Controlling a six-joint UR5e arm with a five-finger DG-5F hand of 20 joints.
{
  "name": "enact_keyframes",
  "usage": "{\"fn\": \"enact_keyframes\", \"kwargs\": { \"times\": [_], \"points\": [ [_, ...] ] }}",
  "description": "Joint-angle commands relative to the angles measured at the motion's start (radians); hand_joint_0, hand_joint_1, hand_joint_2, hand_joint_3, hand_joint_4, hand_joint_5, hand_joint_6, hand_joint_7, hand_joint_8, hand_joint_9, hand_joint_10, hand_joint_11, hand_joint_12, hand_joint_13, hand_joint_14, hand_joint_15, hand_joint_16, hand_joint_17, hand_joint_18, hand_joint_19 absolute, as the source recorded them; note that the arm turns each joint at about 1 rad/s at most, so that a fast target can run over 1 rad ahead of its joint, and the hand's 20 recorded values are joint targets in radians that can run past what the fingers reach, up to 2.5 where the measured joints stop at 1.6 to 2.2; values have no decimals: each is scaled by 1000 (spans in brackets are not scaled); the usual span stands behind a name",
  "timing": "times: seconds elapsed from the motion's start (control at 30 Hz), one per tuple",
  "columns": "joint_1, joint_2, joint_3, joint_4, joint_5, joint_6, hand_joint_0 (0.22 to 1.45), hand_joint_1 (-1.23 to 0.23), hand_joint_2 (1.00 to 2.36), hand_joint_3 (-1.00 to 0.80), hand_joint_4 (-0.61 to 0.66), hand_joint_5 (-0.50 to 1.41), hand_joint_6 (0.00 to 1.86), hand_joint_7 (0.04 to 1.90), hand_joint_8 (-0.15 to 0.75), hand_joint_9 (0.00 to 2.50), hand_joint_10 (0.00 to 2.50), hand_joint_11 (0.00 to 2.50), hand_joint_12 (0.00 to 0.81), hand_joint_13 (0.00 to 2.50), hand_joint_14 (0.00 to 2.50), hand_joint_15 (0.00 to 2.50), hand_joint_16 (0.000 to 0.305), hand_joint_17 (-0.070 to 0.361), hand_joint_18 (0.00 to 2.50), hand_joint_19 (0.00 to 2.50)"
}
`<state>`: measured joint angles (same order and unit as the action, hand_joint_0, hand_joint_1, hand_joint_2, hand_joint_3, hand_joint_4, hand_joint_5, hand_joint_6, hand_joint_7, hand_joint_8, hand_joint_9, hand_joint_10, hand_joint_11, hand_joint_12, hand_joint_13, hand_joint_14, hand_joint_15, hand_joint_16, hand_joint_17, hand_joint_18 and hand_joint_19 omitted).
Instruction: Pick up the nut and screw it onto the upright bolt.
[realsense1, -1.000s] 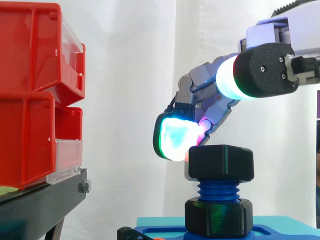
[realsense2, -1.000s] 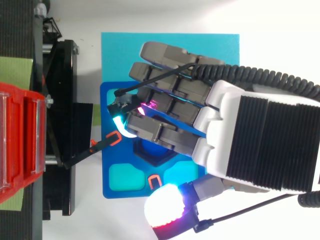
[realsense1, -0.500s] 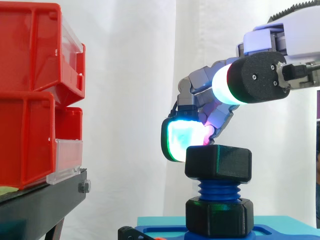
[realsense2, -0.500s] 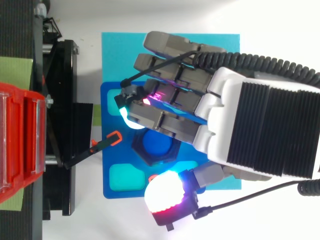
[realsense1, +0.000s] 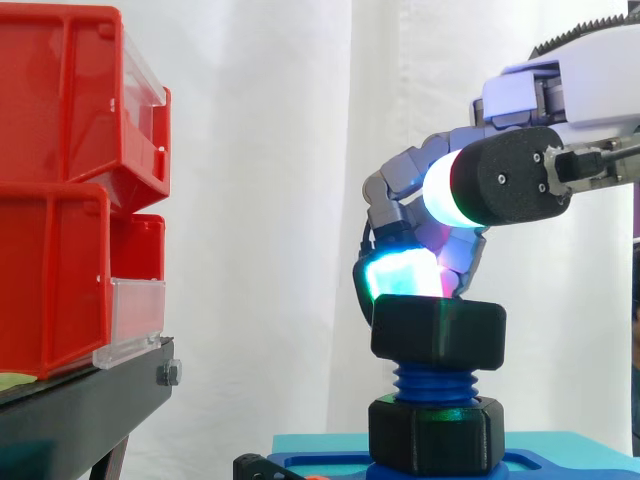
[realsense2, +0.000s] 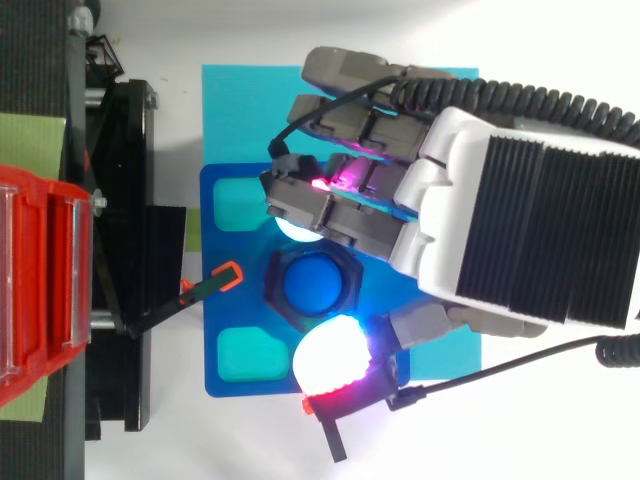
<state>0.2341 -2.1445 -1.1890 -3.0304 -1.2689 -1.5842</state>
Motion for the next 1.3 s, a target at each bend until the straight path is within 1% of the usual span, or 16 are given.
{"fn": "enact_keyframes", "kwargs": {
  "times": [0.0, 0.13, 0.3, 0.4, 0.43, 0.47, 0.53, 0.57, 0.63, 0.73, 0.83, 0.9, 1.03, 1.13, 1.23, 1.27],
  "points": [
    [-3, 0, 0, -2, -1, 0, 530, -103, 1000, -500, 142, 36, 577, 1362, 261, 1180, 0, 0, 245, 727, 0, 0, 34, 76, 450, 101],
    [-4, 0, 0, -7, -6, -2, 528, -97, 1000, -500, 112, 44, 610, 1284, 233, 1292, 0, 0, 227, 807, 0, 1, 32, 72, 553, 138],
    [-9, 0, 5, -11, -18, -26, 526, -96, 1000, -500, 91, 49, 619, 1268, 215, 1385, 2, 41, 210, 867, 0, 18, 32, 72, 623, 178],
    [-13, 0, 22, -25, -24, -36, 523, -89, 1000, -500, 121, 45, 584, 1322, 233, 1384, 0, 67, 215, 868, 0, 26, 33, 74, 626, 188],
    [-16, 0, 34, -39, -29, -40, 522, -80, 1000, -500, 148, 43, 527, 1424, 242, 1373, 3, 90, 223, 854, 0, 26, 34, 76, 624, 188],
    [-18, 0, 39, -47, -30, -43, 521, -77, 1000, -500, 154, 43, 501, 1469, 239, 1355, 3, 85, 226, 850, 0, 28, 34, 77, 623, 188],
    [-19, 2, 52, -67, -37, -48, 519, -66, 1000, -500, 172, -8, 504, 1297, 241, 1267, 3, 81, 236, 805, 0, 30, 36, 81, 587, 184],
    [-21, 0, 62, -77, -41, -53, 519, -65, 1000, -500, 182, -21, 504, 1254, 241, 1256, 3, 77, 238, 794, 1, 31, 37, 83, 578, 186],
    [-24, 0, 72, -90, -44, -57, 515, -62, 1000, -500, 217, -72, 504, 1023, 245, 1140, 0, 62, 256, 751, 0, 20, 38, 86, 557, 172],
    [-27, 0, 91, -102, -53, -71, 511, -59, 1000, -500, 201, -108, 503, 849, 242, 1051, 0, 9, 271, 700, 0, 8, 41, 92, 493, 157],
    [-30, 0, 106, -100, -75, -85, 507, -53, 1000, -500, 183, -121, 503, 759, 237, 993, 0, 0, 272, 654, 0, 0, 42, 94, 438, 135],
    [-32, 0, 106, -97, -83, -88, 506, -48, 1000, -500, 174, -128, 502, 718, 230, 943, 0, 0, 275, 612, 0, 0, 43, 96, 394, 118],
    [-30, -2, 105, -82, -84, -88, 502, -31, 1000, -500, 159, -153, 501, 636, 226, 834, 0, 0, 291, 531, 0, 0, 43, 97, 305, 73],
    [-24, -5, 86, -47, -76, -86, 499, -18, 1000, -500, 137, -172, 501, 607, 211, 695, 0, 0, 306, 442, 0, 0, 43, 97, 203, 16],
    [-19, -3, 46, -15, -78, -82, 497, 3, 1000, -500, 116, -193, 501, 585, 204, 534, 0, 0, 323, 321, 0, 0, 43, 97, 37, 0],
    [-19, -3, 46, -15, -78, -82, 495, 11, 1000, -500, 117, -195, 501, 582, 207, 502, 0, 0, 327, 294, 0, 0, 43, 97, 5, 0]
  ]
}}
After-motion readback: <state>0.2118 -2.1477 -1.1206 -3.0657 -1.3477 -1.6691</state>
